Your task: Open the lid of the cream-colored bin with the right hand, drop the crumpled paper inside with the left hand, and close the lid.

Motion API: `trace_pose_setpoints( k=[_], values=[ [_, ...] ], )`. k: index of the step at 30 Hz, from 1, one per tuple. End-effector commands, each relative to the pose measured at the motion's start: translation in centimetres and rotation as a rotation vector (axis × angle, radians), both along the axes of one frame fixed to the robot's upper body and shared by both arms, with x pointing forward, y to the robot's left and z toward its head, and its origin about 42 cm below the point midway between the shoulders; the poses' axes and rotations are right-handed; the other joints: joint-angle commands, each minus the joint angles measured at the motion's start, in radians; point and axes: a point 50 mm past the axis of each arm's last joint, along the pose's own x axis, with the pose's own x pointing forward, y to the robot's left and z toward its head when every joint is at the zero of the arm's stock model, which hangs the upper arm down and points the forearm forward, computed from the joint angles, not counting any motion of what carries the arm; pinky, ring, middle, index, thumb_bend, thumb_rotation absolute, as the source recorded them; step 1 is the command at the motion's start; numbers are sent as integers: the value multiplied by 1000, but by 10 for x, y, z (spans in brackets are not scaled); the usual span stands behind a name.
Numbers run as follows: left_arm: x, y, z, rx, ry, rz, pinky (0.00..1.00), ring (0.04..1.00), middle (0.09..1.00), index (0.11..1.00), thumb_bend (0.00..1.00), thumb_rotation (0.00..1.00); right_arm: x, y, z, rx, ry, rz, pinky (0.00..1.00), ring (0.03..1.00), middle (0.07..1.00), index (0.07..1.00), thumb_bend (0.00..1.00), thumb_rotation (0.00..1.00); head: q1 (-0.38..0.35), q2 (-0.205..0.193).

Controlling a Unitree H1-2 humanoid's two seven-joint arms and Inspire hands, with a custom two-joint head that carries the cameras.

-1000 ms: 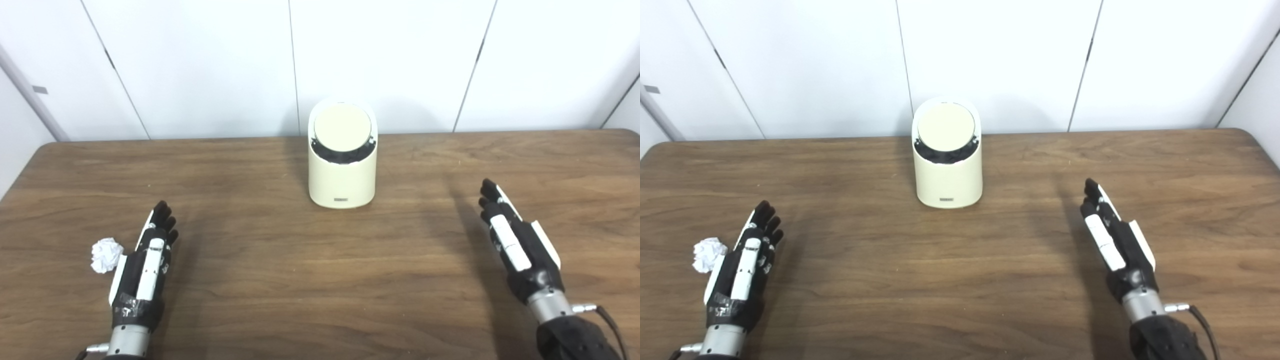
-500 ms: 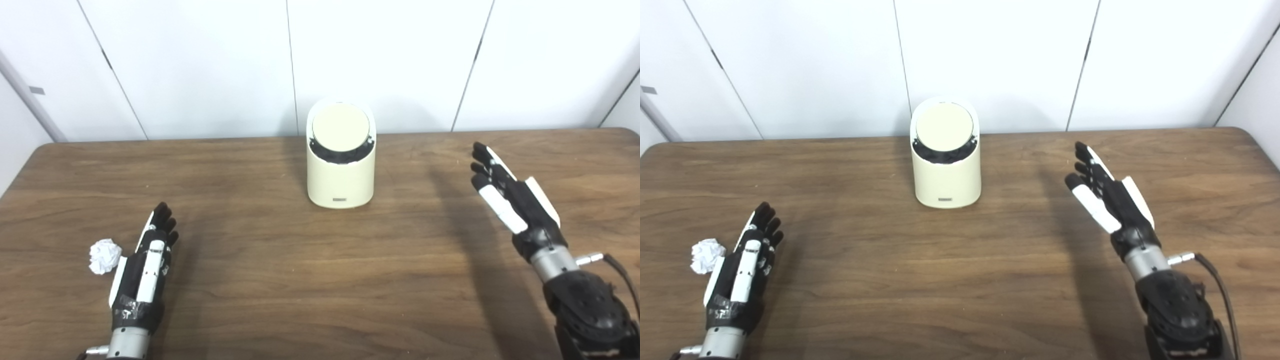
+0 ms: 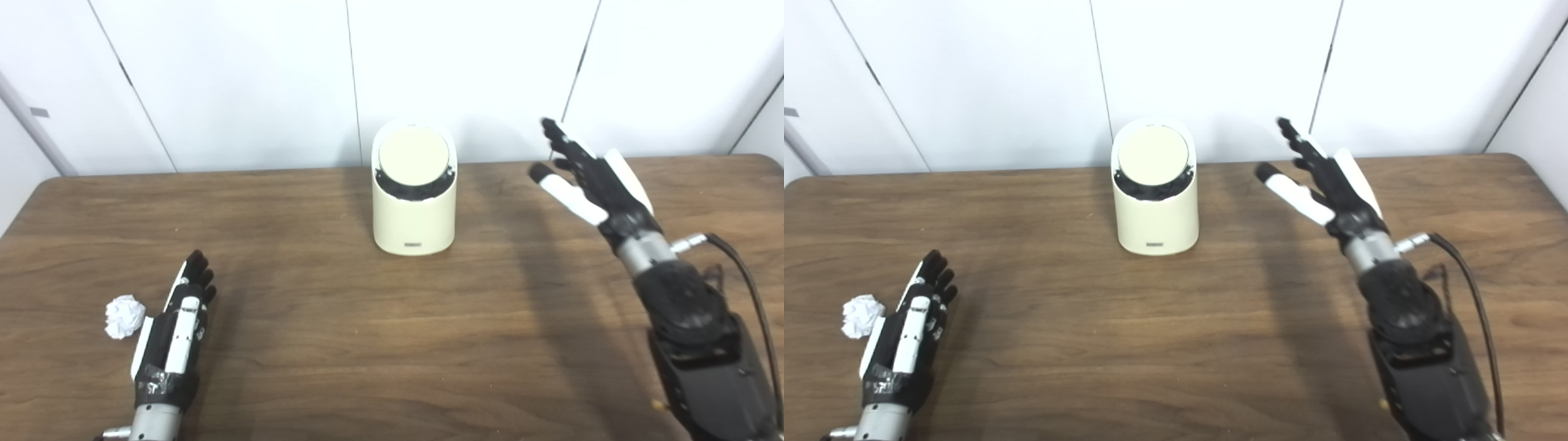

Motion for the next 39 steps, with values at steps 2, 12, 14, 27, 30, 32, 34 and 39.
trace_pose_setpoints(
  k=[2,12,14,27,30,32,34,39],
  values=[
    [-9,-11,-15,-29,39,2,1000,1000,1000,1000,225,779,11,14,32,-39,-69,18,861,921,944,934,771,814,2,1],
    [-9,-13,-15,-30,36,4,1000,1000,1000,995,216,778,36,44,59,-131,-80,85,866,947,980,950,741,784,4,1],
    [-9,-13,-15,-30,41,8,1000,1000,999,988,221,786,40,47,64,-156,-83,91,860,943,976,953,737,782,4,1],
    [-10,-14,-16,-21,40,5,1000,1000,1000,982,227,791,68,76,74,-225,-82,128,928,972,979,955,773,707,5,1],
    [-10,-15,-15,-21,38,9,1000,1000,998,974,233,793,74,82,76,-244,-73,124,932,978,984,962,770,713,6,1],
    [-10,-15,-15,-22,38,8,1000,1000,999,973,245,806,79,86,77,-271,-75,117,901,963,976,962,777,738,6,1],
    [-11,-15,-15,-24,39,6,1000,1000,1000,979,237,806,83,89,78,-292,-80,114,881,952,967,961,783,761,6,1],
    [-11,-14,-15,-8,45,12,1000,1000,995,973,244,815,98,97,74,-307,-68,106,883,945,957,954,797,766,8,2]
  ],
)
